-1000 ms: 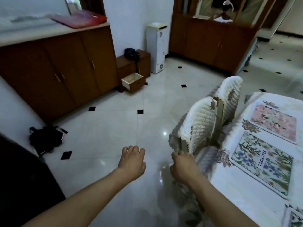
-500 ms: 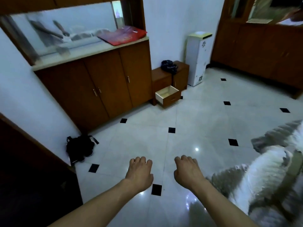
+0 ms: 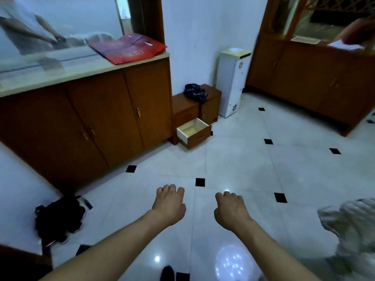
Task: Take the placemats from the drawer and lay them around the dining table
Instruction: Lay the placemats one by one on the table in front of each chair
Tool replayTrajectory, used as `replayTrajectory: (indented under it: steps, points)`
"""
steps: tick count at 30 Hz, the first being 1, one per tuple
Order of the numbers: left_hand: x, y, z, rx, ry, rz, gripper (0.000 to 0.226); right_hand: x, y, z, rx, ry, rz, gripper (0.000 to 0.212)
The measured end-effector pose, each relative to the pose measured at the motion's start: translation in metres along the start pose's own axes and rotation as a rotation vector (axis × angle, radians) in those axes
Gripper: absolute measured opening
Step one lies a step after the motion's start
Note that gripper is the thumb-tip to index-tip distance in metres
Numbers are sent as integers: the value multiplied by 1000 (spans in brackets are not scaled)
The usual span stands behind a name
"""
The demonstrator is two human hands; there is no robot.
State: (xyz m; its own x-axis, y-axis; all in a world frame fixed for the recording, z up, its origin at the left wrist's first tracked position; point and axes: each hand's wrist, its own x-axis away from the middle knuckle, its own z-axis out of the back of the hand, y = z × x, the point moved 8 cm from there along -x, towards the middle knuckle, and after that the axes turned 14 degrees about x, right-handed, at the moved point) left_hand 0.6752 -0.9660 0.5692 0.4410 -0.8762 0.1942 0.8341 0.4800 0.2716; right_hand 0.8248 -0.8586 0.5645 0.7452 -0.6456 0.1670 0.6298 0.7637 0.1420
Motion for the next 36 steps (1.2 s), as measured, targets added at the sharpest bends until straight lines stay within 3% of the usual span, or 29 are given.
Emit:
replayTrajectory:
  steps: [5,12,29,36]
  points:
    - [-113,38,30,-55,-19,-197,33,-51,72,12,-27,-3,-231,16]
    - [-240,152,13,-118,-114,-446,37,-75,199,-11,-74,-90,-519,16]
    - [-512,434,4,-206,-178,-620,40,-213,537,-27,-117,-86,-689,23]
    - [-641,575,-42,-218,-244,-803,41,-237,685,-65,-155,-159,-906,23]
